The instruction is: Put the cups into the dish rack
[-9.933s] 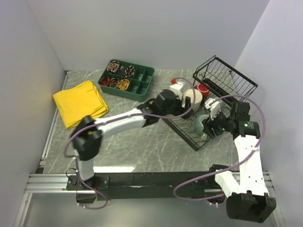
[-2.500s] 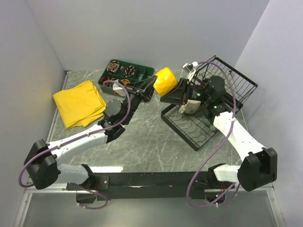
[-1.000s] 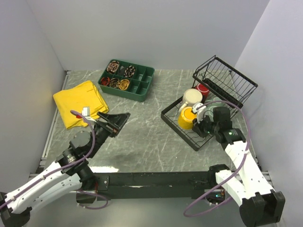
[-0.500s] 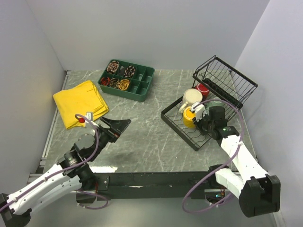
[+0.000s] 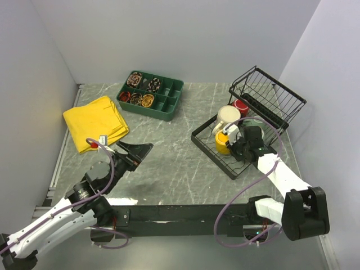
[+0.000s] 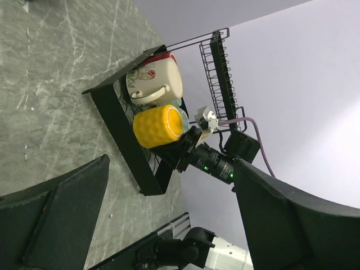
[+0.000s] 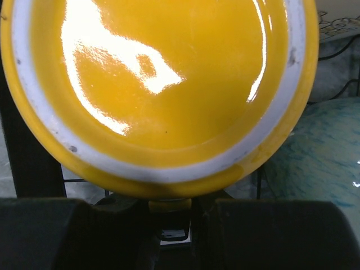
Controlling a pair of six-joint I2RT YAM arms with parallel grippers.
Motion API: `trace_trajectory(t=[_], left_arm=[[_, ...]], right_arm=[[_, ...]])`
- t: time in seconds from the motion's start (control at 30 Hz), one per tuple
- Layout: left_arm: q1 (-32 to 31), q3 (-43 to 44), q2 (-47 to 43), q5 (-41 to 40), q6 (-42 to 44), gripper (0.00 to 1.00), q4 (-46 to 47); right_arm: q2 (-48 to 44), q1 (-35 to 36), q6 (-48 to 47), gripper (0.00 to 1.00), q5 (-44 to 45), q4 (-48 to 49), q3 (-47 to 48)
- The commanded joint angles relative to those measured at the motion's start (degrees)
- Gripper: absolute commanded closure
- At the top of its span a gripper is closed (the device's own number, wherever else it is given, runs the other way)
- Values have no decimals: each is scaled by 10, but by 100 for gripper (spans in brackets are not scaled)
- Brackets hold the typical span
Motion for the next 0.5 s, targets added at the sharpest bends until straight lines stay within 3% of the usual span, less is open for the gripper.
trace_trajectory(t=[0.0,0.47], left_arm=[[2,-7,-6,-12,2,4,1],[2,-9,-15,-15,2,4,-8]], right_arm=[[9,6,-10,100,6,64,1],[42,5,-23,91,16,46,6]])
